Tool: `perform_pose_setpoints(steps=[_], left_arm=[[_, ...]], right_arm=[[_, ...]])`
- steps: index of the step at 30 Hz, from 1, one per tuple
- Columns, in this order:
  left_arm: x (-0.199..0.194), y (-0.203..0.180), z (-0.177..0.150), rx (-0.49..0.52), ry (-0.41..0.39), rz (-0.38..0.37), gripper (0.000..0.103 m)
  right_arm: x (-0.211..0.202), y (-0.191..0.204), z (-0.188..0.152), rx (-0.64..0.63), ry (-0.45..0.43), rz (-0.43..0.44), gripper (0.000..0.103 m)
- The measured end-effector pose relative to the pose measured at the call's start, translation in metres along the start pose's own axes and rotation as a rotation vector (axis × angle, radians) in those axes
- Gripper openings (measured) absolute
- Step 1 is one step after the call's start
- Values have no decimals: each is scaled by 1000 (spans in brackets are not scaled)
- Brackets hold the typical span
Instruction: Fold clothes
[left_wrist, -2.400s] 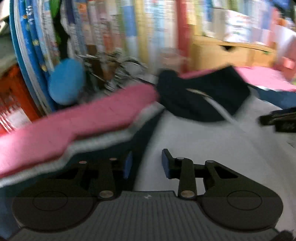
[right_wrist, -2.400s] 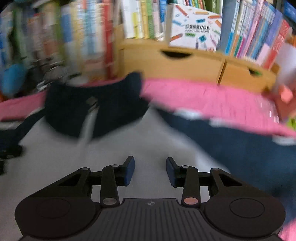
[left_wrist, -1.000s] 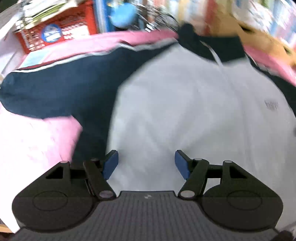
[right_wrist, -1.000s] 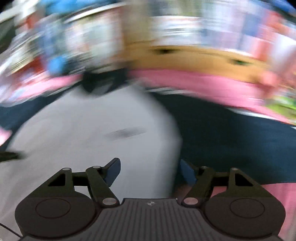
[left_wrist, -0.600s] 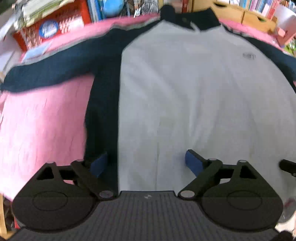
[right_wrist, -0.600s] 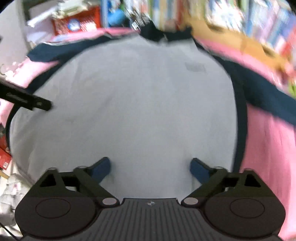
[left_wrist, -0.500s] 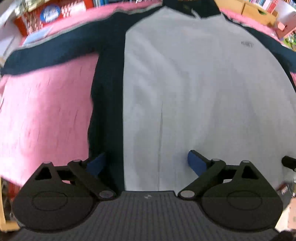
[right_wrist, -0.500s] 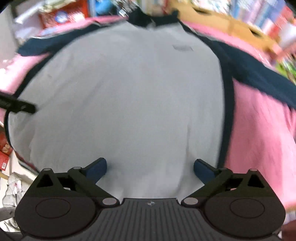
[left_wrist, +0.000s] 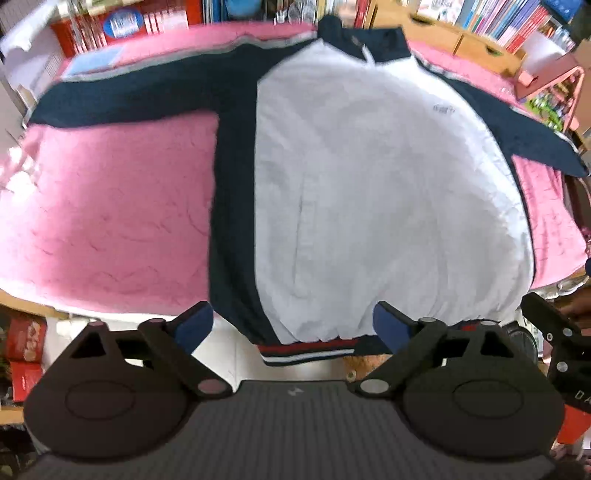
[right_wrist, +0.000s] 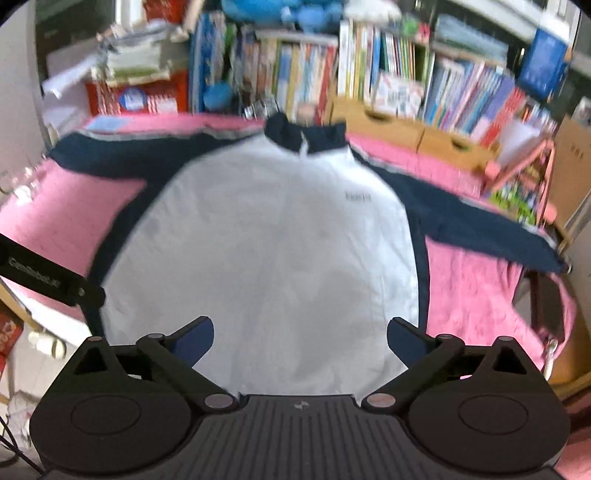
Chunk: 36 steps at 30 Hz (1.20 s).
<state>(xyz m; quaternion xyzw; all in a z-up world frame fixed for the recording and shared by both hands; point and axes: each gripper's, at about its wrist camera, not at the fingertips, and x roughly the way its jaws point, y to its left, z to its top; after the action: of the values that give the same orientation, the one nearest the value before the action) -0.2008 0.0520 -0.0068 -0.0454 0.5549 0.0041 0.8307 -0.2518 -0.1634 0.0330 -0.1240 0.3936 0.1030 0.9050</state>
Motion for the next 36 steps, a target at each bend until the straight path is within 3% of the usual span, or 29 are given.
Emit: perform_pose_setpoints(steps=[6,27,36], left_arm=[[-22,0,-9,48,-47,-30,98],[-24,-6,-16,56,-14,-106,99],[-34,-33,-11,178,-60,-88,101]], right_arm=[[-20,18,5,-4,-67,-25,103],[-48,27,-8,-46,-68,-100,103],[-45,10,-2,4,-94,-86,103]])
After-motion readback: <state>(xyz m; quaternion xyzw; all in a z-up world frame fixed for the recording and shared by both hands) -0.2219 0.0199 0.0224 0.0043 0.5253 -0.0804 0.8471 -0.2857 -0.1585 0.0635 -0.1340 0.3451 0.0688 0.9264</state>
